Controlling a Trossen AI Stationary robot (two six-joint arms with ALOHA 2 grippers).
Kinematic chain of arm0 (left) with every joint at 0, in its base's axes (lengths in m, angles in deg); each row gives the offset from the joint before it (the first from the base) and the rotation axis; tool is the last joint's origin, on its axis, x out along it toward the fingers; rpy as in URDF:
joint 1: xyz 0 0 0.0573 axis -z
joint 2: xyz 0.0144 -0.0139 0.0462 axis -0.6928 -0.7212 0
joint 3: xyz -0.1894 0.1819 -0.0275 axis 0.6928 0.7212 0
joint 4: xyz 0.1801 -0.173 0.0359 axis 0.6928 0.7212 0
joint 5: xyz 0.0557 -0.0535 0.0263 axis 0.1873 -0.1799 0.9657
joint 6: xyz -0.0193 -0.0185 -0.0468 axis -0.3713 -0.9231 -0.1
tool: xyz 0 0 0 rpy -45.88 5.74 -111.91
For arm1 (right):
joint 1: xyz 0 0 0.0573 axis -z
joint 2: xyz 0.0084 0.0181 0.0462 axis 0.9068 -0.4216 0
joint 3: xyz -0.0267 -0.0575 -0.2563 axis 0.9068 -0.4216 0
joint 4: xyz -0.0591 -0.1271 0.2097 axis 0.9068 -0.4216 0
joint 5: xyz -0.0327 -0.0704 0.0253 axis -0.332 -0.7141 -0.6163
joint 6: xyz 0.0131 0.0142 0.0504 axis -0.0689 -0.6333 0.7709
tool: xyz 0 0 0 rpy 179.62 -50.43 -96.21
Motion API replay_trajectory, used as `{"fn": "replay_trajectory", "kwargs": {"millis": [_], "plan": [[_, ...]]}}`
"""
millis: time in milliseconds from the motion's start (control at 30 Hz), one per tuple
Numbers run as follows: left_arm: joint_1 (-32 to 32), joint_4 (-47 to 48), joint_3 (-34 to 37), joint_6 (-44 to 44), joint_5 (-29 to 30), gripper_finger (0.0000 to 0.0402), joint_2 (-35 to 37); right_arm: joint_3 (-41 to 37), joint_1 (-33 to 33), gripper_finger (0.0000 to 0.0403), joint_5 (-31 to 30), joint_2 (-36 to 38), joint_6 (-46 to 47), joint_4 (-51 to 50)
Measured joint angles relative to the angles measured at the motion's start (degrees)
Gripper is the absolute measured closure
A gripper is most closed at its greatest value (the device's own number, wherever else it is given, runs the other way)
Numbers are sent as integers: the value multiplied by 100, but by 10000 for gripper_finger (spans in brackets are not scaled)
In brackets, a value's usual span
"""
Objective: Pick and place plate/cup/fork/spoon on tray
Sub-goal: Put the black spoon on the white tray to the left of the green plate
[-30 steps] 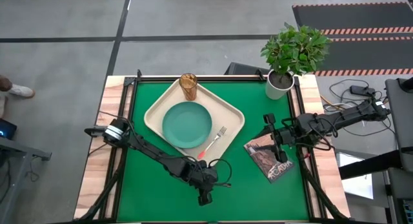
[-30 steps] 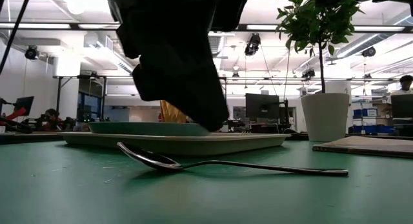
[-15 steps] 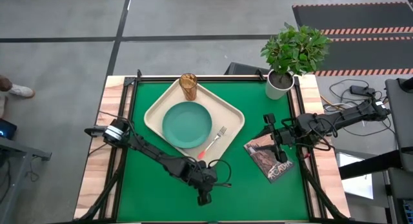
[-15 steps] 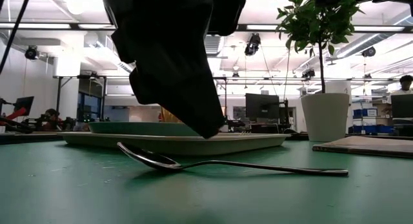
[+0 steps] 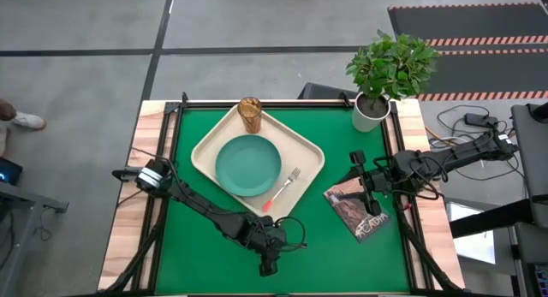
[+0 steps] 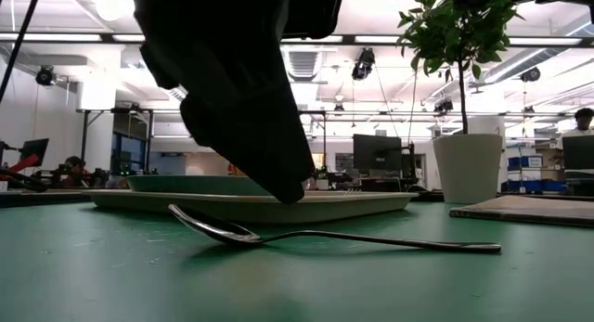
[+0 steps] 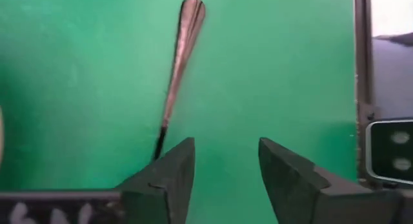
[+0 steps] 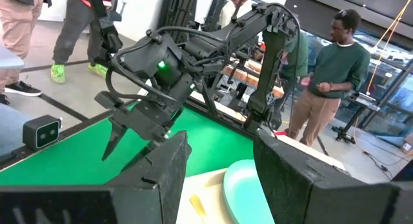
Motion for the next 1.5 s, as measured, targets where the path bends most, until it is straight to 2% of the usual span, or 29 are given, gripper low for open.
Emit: {"fn": "replay_trajectory", "kwargs": {"millis": [200,667,833,1100,1367,1500], "plan": [[-2,-6,4,501,768,233,0,0,0,236,-10,0,1,30],[-7,-168,20,993,955,235,-449,0,0,236,-153,-4,0,8],[-7,-165,28,1163,964,273,-459,0,-1,236,-153,-7,0,6],[-9,-161,54,1148,900,388,-461,1,0,236,-153,-7,0,6],[-12,-146,58,1220,800,399,-442,0,0,236,-152,-7,0,6],[-12,-48,8,1525,757,400,-391,0,0,236,-151,-7,0,6]]}}
